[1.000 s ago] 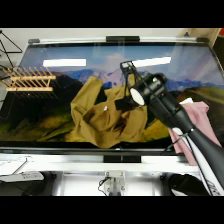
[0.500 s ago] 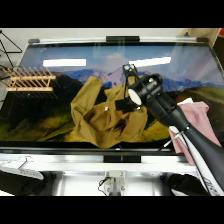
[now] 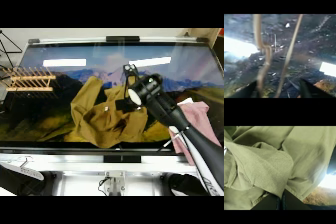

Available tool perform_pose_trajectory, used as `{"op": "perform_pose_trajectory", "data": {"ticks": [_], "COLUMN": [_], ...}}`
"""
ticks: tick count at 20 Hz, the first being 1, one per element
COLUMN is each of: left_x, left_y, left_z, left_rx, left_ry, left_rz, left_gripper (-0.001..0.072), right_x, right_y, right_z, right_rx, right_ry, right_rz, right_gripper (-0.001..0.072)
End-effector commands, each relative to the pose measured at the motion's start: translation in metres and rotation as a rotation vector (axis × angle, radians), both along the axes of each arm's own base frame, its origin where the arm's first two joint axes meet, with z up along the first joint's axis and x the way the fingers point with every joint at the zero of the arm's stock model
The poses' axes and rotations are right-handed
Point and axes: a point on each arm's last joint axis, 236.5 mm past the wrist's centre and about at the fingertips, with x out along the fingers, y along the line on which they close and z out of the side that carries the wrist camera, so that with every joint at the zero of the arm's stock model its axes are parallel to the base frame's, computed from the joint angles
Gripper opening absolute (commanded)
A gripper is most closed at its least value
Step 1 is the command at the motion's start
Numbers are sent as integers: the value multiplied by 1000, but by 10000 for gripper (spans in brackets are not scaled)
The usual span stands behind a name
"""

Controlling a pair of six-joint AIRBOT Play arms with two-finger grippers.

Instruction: Fold the shirts.

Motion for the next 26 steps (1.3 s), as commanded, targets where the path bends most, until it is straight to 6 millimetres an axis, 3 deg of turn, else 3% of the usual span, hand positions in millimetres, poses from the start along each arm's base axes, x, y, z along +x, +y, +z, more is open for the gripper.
{"op": "perform_pose_trajectory", "data": {"ticks": [1, 3, 4, 6, 9, 13, 16, 18, 20, 23, 26], "left_x": [1, 0, 0, 3, 15, 27, 33, 43, 50, 43, 18], "left_y": [-5, -7, -8, -5, 4, 12, -8, -44, -98, -201, -309], "left_z": [-6, -5, -5, 5, 45, 132, 201, 245, 278, 305, 333], "left_rx": [-12, -19, -20, -15, 38, 142, 177, 152, 98, 24, 34], "left_ry": [12, 17, 17, 4, -64, -192, -305, -401, -448, -404, -364], "left_rz": [-12, -11, -10, 18, 33, 54, 34, -1, -64, -217, -405], "left_gripper": [376, 65, 40, 38, 37, 36, 36, 35, 35, 33, 32], "right_x": [-1, -1, -1, -1, -4, -3, -4, -6, -6, 1, 12], "right_y": [0, 0, 0, -1, -3, -9, -23, -35, -42, -50, -70], "right_z": [0, 0, 0, -1, -1, 10, 27, 38, 46, 51, 52], "right_rx": [-3, -3, -3, -6, -14, -18, -36, -56, -67, -108, -130], "right_ry": [3, 3, 3, 6, 15, -14, -56, -77, -100, -136, -137], "right_rz": [0, 0, -1, -2, -4, -7, -20, -33, -38, -21, -34], "right_gripper": [62, 62, 62, 62, 62, 62, 62, 62, 62, 62, 61]}}
